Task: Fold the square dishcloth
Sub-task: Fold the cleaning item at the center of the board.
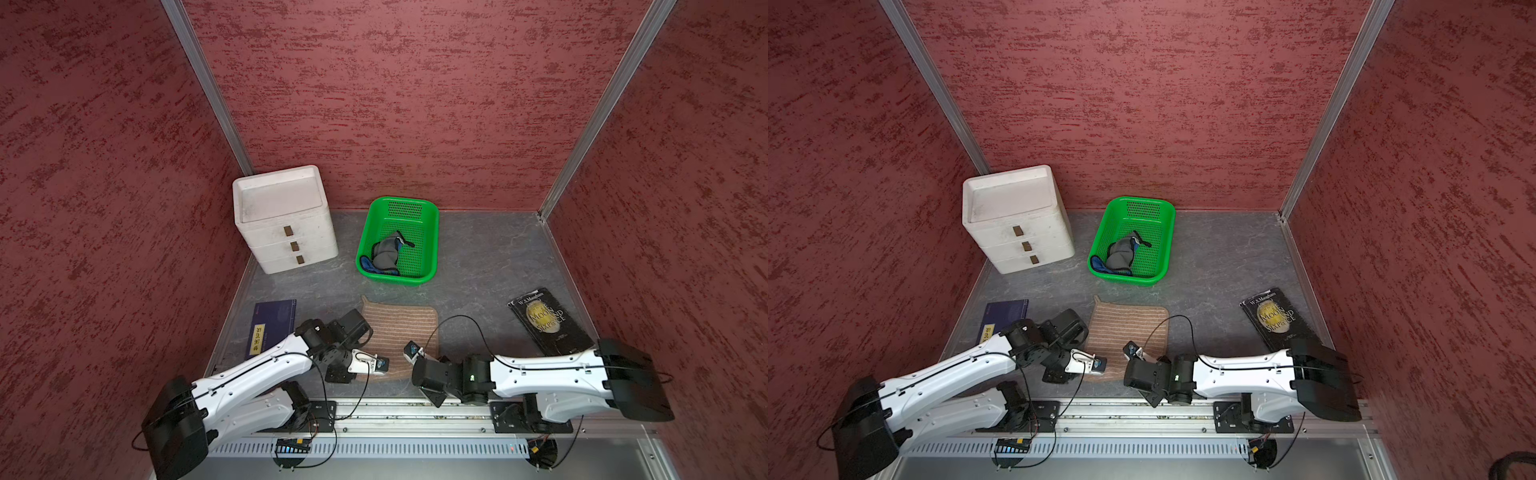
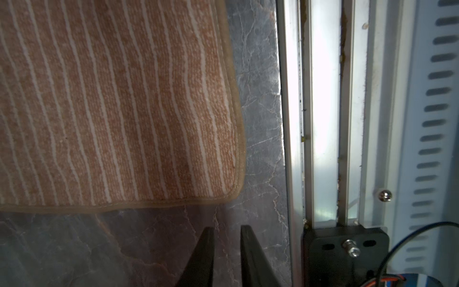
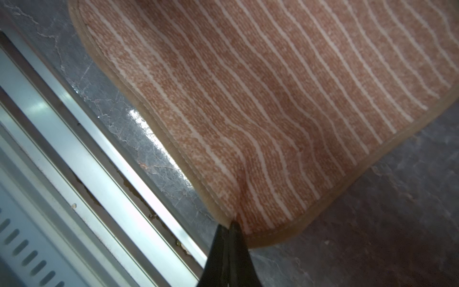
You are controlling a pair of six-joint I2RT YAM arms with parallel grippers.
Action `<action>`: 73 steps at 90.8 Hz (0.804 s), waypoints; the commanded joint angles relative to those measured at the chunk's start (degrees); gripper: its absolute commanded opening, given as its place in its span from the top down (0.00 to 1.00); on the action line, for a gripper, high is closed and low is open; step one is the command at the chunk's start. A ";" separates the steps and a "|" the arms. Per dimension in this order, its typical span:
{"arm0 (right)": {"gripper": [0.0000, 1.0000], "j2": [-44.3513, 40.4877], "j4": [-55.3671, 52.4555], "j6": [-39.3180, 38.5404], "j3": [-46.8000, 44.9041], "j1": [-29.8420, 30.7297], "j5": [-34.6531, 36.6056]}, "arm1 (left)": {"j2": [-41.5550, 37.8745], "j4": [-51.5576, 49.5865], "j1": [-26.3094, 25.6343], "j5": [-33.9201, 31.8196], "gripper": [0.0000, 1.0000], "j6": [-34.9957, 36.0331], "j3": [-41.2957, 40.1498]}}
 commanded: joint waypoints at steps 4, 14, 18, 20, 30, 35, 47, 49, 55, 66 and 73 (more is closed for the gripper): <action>1.00 -1.35 -2.70 -0.04 2.14 -0.94 -1.84 | 1.00 2.85 -3.30 0.20 0.58 -0.55 -2.86; 1.00 -0.67 -2.53 0.77 1.80 -1.90 -2.54 | 4.15 7.10 -4.90 -1.07 0.57 -0.38 -3.88; 1.00 -0.45 -2.43 1.07 1.61 -2.03 -2.64 | 5.65 8.38 -4.92 -1.12 0.58 -0.30 -3.68; 1.00 -0.43 -2.30 1.18 1.57 -2.19 -2.80 | 6.32 8.86 -4.93 -1.20 0.59 -0.30 -3.70; 1.00 -1.10 -2.07 1.56 0.95 -2.81 -3.17 | 9.45 11.07 -4.93 -1.69 0.61 -0.21 -4.01; 1.00 -1.85 -1.72 1.57 0.49 -3.28 -3.43 | 10.52 12.80 -4.99 -2.08 0.61 -0.25 -4.78; 1.00 -3.53 -1.37 1.63 -0.59 -4.60 -4.27 | 12.55 15.81 -5.07 -2.78 0.64 -0.25 -6.23; 1.00 -3.81 -1.27 1.73 -0.76 -4.92 -4.43 | 12.99 16.03 -5.09 -3.00 0.66 -0.17 -6.45; 1.00 -4.59 -1.12 1.90 -1.19 -5.54 -4.81 | 13.86 15.91 -5.10 -3.64 0.74 -0.28 -6.19; 1.00 -5.57 -1.32 2.05 -1.54 -6.24 -5.15 | 13.07 12.89 -5.02 -4.79 0.88 -0.34 -5.01; 1.00 -5.56 -1.80 1.93 -1.18 -6.31 -5.37 | 10.52 9.51 -4.94 -5.06 0.98 -0.74 -3.40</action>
